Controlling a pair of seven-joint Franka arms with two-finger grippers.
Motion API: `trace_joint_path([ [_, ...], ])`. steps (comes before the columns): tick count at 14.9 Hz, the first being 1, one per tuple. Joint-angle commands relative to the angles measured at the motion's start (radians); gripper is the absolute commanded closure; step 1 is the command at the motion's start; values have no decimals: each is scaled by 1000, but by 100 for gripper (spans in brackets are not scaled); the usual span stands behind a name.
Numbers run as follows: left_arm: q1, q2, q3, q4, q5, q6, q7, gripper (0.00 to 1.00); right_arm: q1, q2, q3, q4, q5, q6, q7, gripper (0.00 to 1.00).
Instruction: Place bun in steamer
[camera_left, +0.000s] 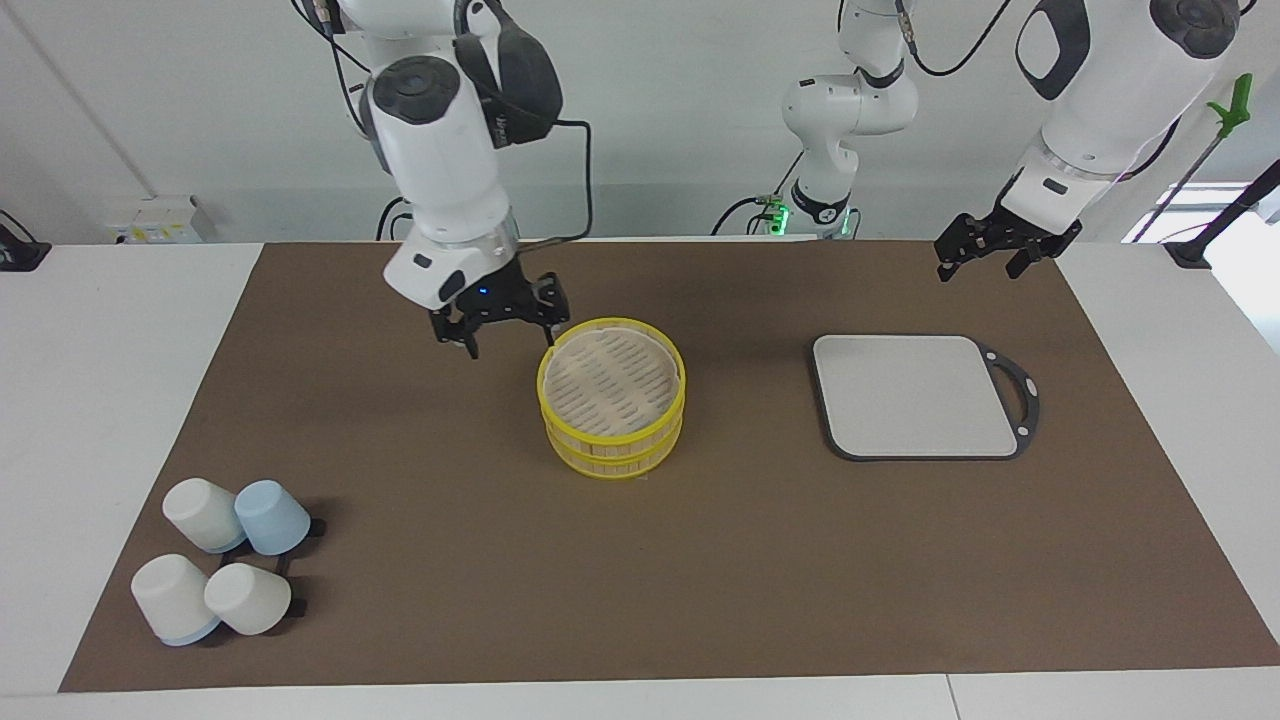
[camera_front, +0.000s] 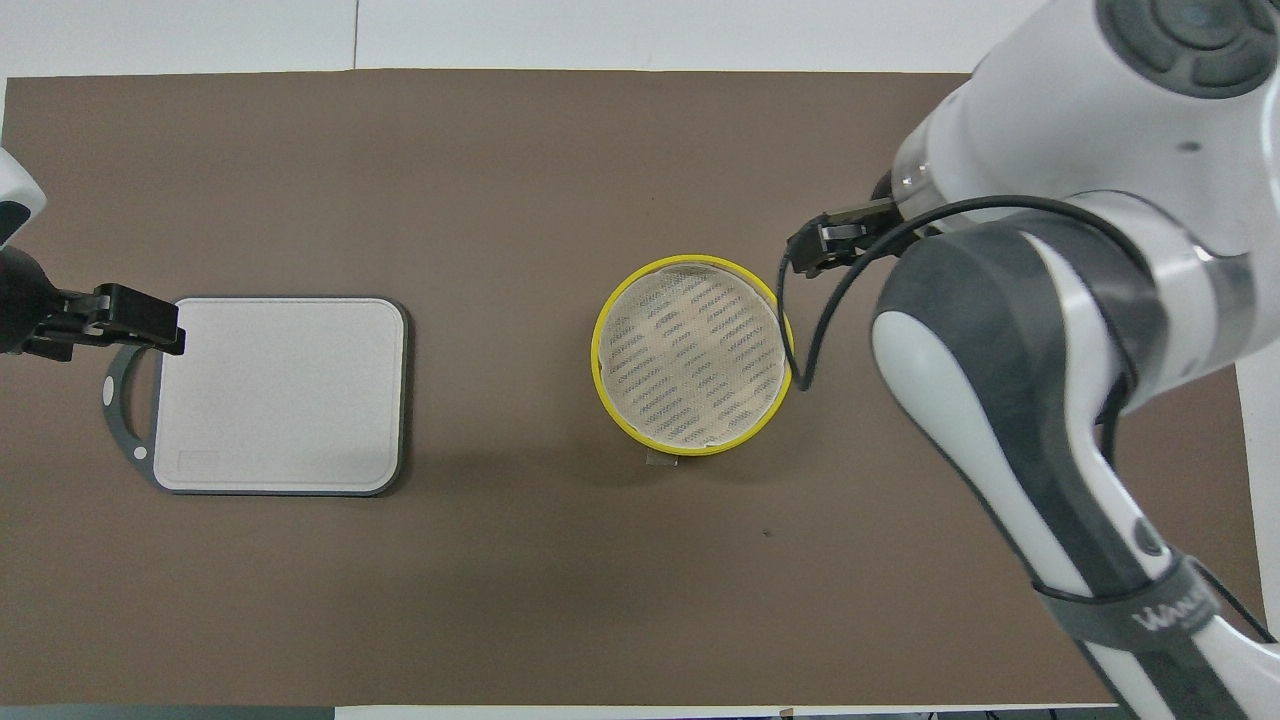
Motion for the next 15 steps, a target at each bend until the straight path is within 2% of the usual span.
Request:
trace_joint_path([
  [1, -11, -21, 1, -37, -2, 49, 14, 0, -93, -59, 15, -34, -5, -75, -142, 0],
  [4, -13, -27, 1, -59, -2, 86, 14, 0, -157, -123, 15, -74, -10, -162, -169, 0],
  [7, -13, -26, 1, -57, -2, 86, 14, 0, -219, -194, 17, -149, -17, -156, -170, 0],
  [12, -11, -26, 1, -56, -2, 89, 14, 0, -321, -194, 15, -155, -16, -81, -160, 0],
  [15, -11, -23, 1, -53, -2, 89, 12, 0, -326, -194, 15, -157, -25, -72, -160, 0],
])
